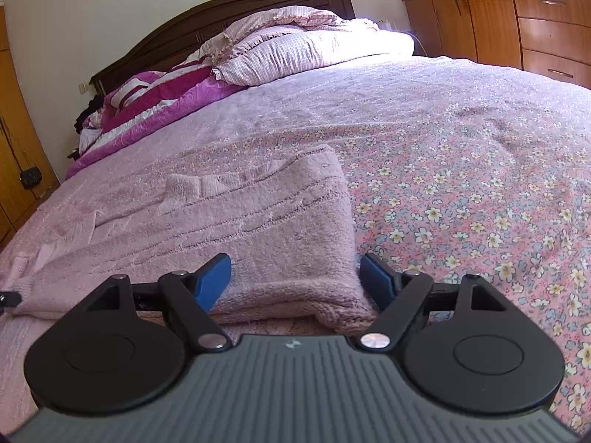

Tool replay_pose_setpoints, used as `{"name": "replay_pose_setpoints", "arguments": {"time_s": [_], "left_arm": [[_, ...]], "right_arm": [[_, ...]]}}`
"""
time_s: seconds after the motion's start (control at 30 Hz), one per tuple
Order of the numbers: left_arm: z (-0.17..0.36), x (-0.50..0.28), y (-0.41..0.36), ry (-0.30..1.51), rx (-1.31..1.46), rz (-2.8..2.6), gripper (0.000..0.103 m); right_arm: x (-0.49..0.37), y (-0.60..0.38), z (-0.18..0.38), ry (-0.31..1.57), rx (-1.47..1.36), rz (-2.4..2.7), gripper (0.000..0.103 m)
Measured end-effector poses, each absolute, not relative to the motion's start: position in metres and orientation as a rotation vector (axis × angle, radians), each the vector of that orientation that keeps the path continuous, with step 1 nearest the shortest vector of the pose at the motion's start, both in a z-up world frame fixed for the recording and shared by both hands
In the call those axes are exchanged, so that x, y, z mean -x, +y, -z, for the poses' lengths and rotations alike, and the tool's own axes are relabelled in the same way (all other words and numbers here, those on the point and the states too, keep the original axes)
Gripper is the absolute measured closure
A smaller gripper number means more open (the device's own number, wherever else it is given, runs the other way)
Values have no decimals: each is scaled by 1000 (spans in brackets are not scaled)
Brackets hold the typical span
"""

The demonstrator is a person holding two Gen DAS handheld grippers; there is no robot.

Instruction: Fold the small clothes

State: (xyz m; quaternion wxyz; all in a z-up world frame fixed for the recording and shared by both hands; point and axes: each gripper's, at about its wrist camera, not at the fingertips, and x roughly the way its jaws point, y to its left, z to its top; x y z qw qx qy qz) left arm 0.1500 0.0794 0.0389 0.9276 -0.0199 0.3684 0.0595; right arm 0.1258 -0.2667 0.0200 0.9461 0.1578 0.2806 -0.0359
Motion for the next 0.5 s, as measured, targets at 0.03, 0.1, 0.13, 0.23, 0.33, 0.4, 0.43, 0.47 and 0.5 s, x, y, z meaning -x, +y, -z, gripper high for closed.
{"name": "replay_pose_setpoints", "arguments": {"time_s": [0.03,0.1,0.13,0.23,0.33,0.4,0.43,0.47,0.5], "left_arm": [[-41,-145,82,759,38,-124,44],[-46,-135,87,765,32,-136,44],[-49,-131,90,765,36,-140,44],[-56,-123,100,764,73,-142,44],[-60,-115,109,763,106,-152,41],[-62,-110,115,757,115,-170,32],[-63,-108,117,756,115,-179,31],[-63,-106,121,755,114,-187,31],[-63,-104,124,757,114,-190,31]], "right_arm": [[-124,-266,-24,578,-320,85,20],[-116,-263,-33,591,-311,98,20],[-111,-262,-38,591,-309,90,20],[-95,-256,-53,573,-309,59,20],[-80,-248,-65,554,-286,24,20],[-70,-245,-70,552,-289,5,20],[-66,-243,-71,555,-294,-3,20],[-62,-241,-72,559,-298,-12,20],[-58,-238,-72,564,-299,-19,20]]}}
